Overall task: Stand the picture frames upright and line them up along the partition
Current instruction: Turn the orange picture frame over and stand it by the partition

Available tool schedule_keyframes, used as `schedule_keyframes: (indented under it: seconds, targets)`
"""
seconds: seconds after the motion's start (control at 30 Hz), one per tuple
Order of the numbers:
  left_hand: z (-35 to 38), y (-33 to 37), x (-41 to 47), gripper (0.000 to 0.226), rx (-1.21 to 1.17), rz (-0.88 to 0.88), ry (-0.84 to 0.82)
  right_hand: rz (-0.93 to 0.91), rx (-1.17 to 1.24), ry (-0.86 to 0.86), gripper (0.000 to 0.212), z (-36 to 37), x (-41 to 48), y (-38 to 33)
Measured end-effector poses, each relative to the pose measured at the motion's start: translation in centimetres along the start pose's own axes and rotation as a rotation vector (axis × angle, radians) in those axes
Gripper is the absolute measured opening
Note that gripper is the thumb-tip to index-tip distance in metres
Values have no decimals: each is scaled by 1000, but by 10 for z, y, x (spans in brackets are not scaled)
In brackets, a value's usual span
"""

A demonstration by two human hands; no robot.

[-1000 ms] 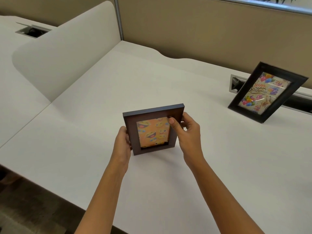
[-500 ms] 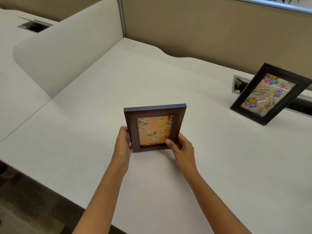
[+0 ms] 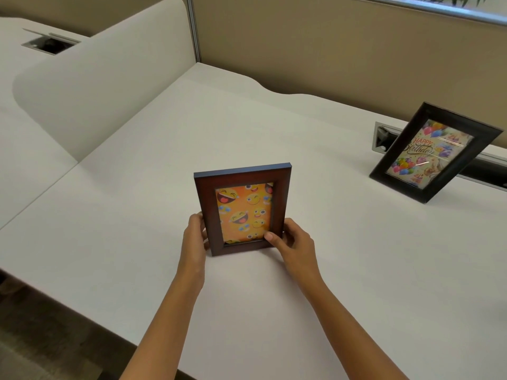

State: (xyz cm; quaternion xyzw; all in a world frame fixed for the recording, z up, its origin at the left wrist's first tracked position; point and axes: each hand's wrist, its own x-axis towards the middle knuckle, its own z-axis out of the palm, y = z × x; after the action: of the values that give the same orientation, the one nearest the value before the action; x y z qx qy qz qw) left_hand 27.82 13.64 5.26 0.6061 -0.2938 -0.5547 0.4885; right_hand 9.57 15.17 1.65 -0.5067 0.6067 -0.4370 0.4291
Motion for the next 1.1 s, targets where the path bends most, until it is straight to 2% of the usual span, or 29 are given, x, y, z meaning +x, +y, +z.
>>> schedule_keyframes:
  seconds: [0.13, 0.37, 0.5, 0.67, 1.1]
  targets:
    - [-4, -1, -4, 30, -6, 44, -25, -22, 67, 82, 14, -5, -2, -1]
    - [-16, -9, -11, 32, 102, 248, -107, -74, 113, 149, 15, -7, -5, -7]
    - [-23, -16, -14, 36, 190, 308, -72, -79, 131, 149, 17, -6, -4, -6]
    - [-30, -26, -15, 21, 346, 321, -5, -66, 119, 144, 17, -6, -4, -5]
    - [-21, -8, 13, 23, 316, 387, 98, -43, 141, 176, 17, 1, 11, -18]
